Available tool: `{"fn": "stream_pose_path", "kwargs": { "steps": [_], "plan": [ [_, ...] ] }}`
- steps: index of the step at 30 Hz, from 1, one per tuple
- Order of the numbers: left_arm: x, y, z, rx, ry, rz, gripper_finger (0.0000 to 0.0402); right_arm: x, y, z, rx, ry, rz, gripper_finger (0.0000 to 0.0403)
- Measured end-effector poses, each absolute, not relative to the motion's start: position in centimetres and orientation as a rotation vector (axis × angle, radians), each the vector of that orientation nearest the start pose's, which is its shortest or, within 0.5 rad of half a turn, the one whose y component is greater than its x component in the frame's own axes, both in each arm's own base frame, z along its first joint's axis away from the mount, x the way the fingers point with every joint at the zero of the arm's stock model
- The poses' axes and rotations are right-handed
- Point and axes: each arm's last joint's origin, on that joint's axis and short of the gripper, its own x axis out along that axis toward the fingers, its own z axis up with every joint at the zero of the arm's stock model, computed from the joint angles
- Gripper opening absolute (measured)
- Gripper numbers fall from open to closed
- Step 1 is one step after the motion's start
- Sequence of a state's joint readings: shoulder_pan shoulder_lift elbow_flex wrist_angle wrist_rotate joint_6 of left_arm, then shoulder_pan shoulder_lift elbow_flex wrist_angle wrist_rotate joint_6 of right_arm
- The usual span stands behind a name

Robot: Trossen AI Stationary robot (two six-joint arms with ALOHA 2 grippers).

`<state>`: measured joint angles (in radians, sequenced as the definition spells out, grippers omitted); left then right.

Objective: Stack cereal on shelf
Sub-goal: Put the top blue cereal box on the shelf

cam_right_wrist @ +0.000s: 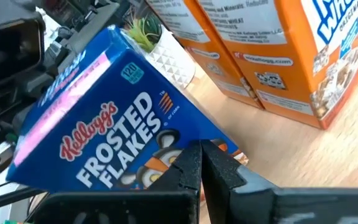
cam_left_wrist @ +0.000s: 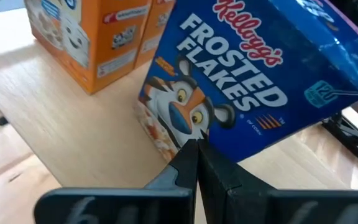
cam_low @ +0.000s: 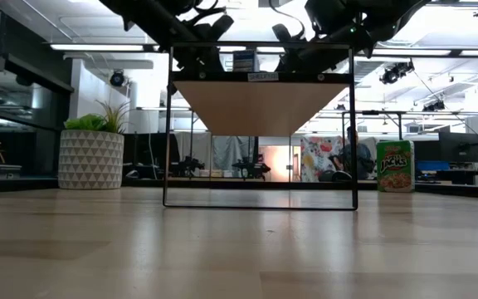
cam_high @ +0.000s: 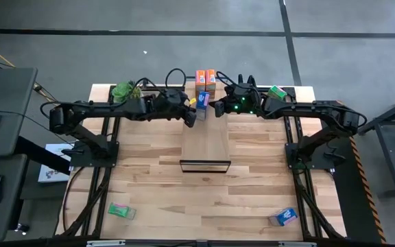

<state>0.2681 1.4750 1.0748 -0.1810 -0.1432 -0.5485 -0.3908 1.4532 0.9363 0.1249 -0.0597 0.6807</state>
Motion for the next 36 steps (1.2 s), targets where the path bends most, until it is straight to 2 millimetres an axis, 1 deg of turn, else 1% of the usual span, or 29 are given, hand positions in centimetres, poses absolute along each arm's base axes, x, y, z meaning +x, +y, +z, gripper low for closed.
{"fn": "stream_pose_path", "kwargs": {
  "steps": [3,10,20,26,30,36],
  "plan": [
    [31.2,8.9,27.3,-0.565,0.460,0.549,0.0000,29.7,-12.1,26.0,0.754,0.258,-0.446,0.0000],
    [31.2,8.8,27.3,-0.648,0.438,0.567,0.0000,29.7,-12.1,26.0,0.754,0.258,-0.446,0.0000],
    [31.7,7.7,27.6,-0.669,0.413,0.532,0.0000,29.8,-12.1,26.2,0.750,0.237,-0.441,0.0000],
    [31.6,7.8,27.6,-0.648,0.422,0.529,0.0000,29.8,-12.1,26.2,0.751,0.239,-0.435,0.0000],
    [30.3,8.5,28.3,-0.617,0.439,0.558,0.0000,29.7,-12.0,25.9,0.767,0.280,-0.404,0.0000],
    [27.2,9.8,30.1,-0.519,0.471,0.633,0.0000,29.6,-11.5,25.4,0.817,0.330,-0.419,0.0000]
  ]
}}
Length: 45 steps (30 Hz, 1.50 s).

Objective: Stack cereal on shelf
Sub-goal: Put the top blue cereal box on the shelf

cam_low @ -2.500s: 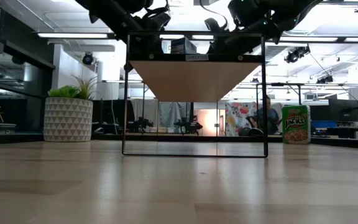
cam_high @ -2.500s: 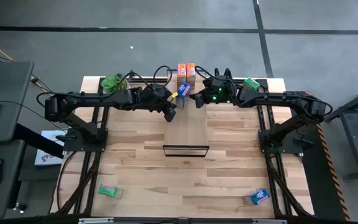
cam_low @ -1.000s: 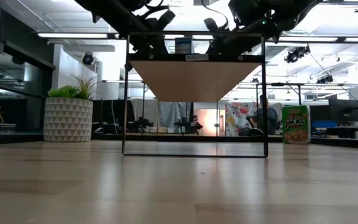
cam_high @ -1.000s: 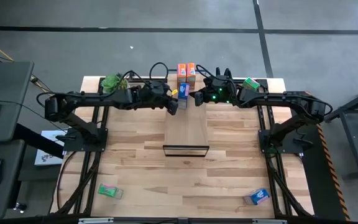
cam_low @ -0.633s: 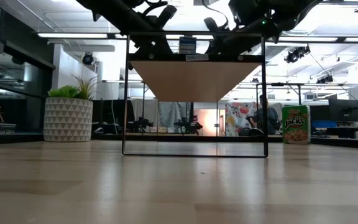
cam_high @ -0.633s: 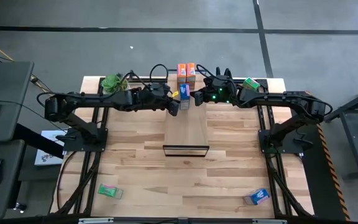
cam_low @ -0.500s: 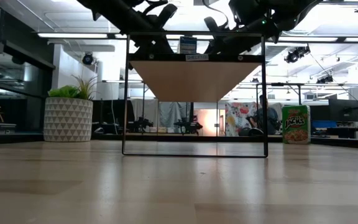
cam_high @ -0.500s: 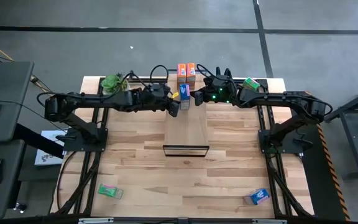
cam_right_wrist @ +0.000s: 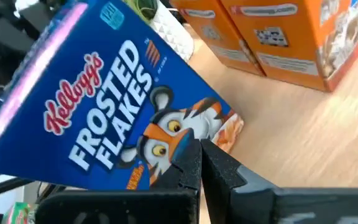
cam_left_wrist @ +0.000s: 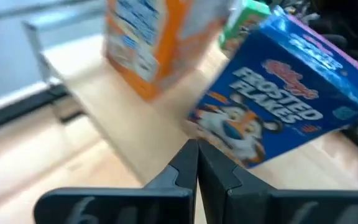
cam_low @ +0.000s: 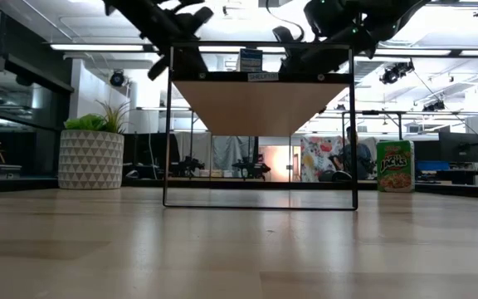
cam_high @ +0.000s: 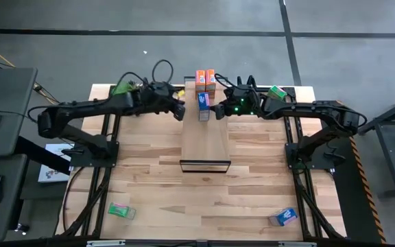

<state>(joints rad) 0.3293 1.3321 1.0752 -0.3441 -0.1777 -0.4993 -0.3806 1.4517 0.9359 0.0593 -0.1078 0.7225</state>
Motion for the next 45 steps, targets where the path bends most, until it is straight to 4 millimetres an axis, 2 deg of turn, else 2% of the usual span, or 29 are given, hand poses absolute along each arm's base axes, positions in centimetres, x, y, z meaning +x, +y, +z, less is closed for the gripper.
{"fn": "stream_pose_path", "kwargs": {
  "steps": [4,8,20,45],
  "plan": [
    [26.0,10.5,31.1,-0.443,0.461,0.637,0.0000,29.9,-10.8,25.5,0.831,0.319,-0.414,0.0000],
    [25.8,11.0,31.0,-0.408,0.485,0.613,0.0000,30.2,-10.2,25.5,0.827,0.317,-0.443,0.0000],
    [27.0,10.9,29.3,-0.405,0.568,0.592,0.0000,30.4,-10.1,25.4,0.830,0.285,-0.492,0.0000],
    [27.2,10.9,29.3,-0.383,0.564,0.583,0.0000,31.4,-10.2,24.1,0.912,0.296,-0.476,0.0000]
  ]
}}
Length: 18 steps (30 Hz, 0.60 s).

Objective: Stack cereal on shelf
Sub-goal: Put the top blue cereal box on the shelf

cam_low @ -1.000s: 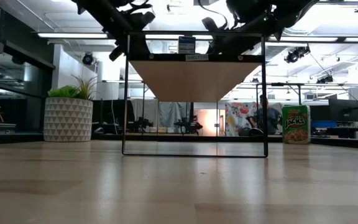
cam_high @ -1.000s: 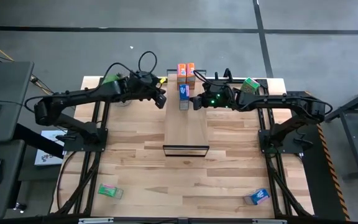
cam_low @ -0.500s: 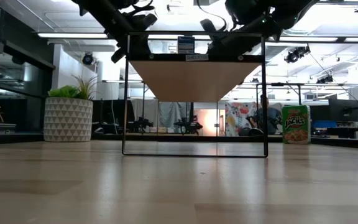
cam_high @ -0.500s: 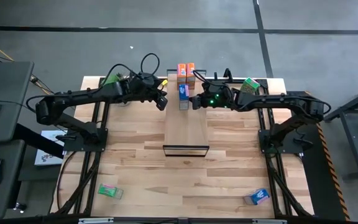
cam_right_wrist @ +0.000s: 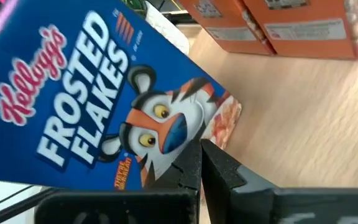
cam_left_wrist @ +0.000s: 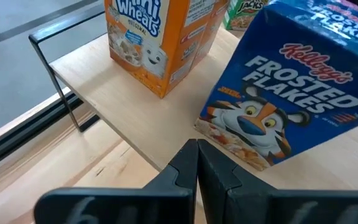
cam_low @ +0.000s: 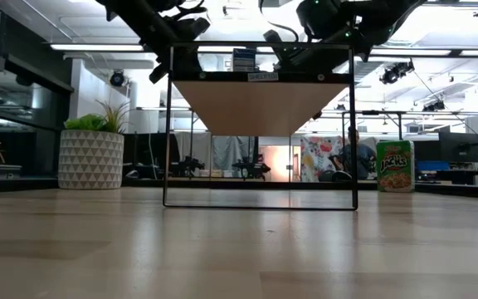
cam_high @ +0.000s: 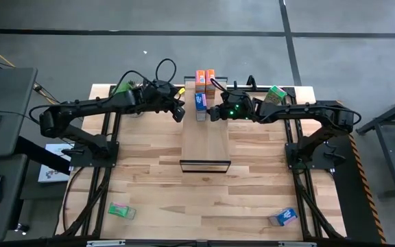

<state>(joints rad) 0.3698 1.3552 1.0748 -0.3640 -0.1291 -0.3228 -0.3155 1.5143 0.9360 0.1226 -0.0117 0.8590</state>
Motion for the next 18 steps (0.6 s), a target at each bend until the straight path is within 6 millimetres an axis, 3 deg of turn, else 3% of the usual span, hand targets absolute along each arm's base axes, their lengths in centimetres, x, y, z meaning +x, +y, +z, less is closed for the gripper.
{"fn": "stream_pose_path", "kwargs": {
  "steps": [6,18],
  "plan": [
    [28.3,11.3,29.7,-0.350,0.480,0.499,0.0000,31.4,-9.8,23.8,0.921,0.332,-0.468,0.0000],
    [30.0,12.0,27.6,-0.370,0.504,0.481,0.0000,31.5,-9.2,23.8,0.939,0.341,-0.445,0.0000]
  ]
}}
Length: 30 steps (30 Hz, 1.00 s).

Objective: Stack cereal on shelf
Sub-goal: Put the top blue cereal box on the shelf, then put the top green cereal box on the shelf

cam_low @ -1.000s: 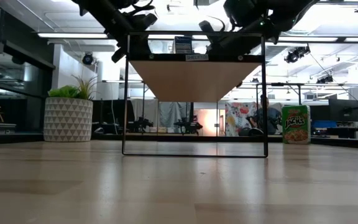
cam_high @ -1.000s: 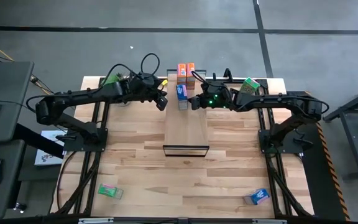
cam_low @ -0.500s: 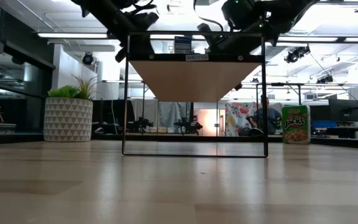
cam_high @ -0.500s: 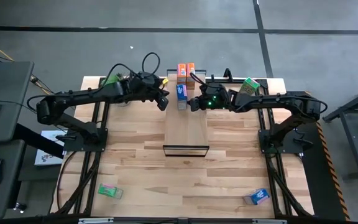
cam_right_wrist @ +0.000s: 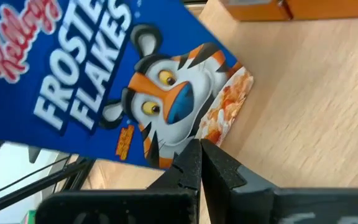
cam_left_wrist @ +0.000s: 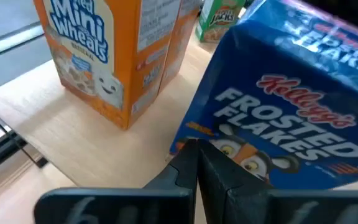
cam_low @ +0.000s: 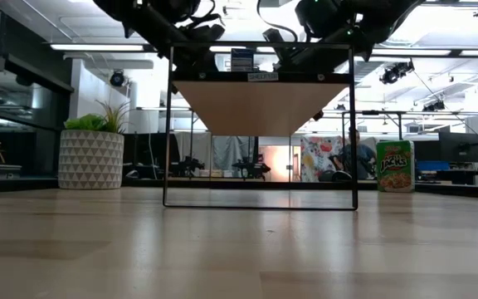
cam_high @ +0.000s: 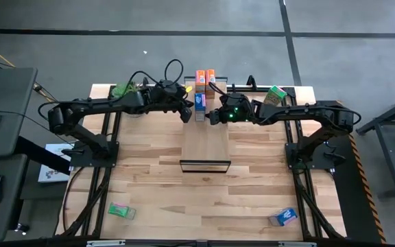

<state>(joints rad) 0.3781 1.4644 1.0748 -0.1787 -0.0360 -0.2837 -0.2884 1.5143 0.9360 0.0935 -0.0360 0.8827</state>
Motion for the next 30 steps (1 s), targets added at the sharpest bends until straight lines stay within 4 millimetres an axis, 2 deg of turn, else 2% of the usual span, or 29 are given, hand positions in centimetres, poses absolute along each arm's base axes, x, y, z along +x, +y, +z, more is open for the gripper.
{"fn": "stream_pose_path", "kwargs": {
  "steps": [12,16,19,23,27,30],
  "plan": [
    [30.2,12.1,27.4,-0.369,0.498,0.481,0.0000,31.5,-9.1,23.8,0.929,0.348,-0.438,0.0000],
    [29.5,12.0,27.5,-0.349,0.552,0.484,0.0000,30.7,-9.3,24.1,0.907,0.398,-0.455,0.0000],
    [28.2,12.0,27.9,-0.332,0.606,0.519,0.0000,29.1,-9.6,24.8,0.867,0.446,-0.500,0.0000],
    [26.1,12.0,29.2,-0.326,0.631,0.569,0.0000,26.1,-10.2,26.8,0.808,0.478,-0.546,0.0000],
    [24.4,11.6,30.7,-0.300,0.556,0.573,0.0000,22.7,-10.0,28.7,0.762,0.504,-0.583,0.0000],
    [23.0,10.8,30.8,-0.302,0.452,0.567,0.0000,20.3,-9.4,29.9,0.737,0.520,-0.625,0.0000]
  ]
}}
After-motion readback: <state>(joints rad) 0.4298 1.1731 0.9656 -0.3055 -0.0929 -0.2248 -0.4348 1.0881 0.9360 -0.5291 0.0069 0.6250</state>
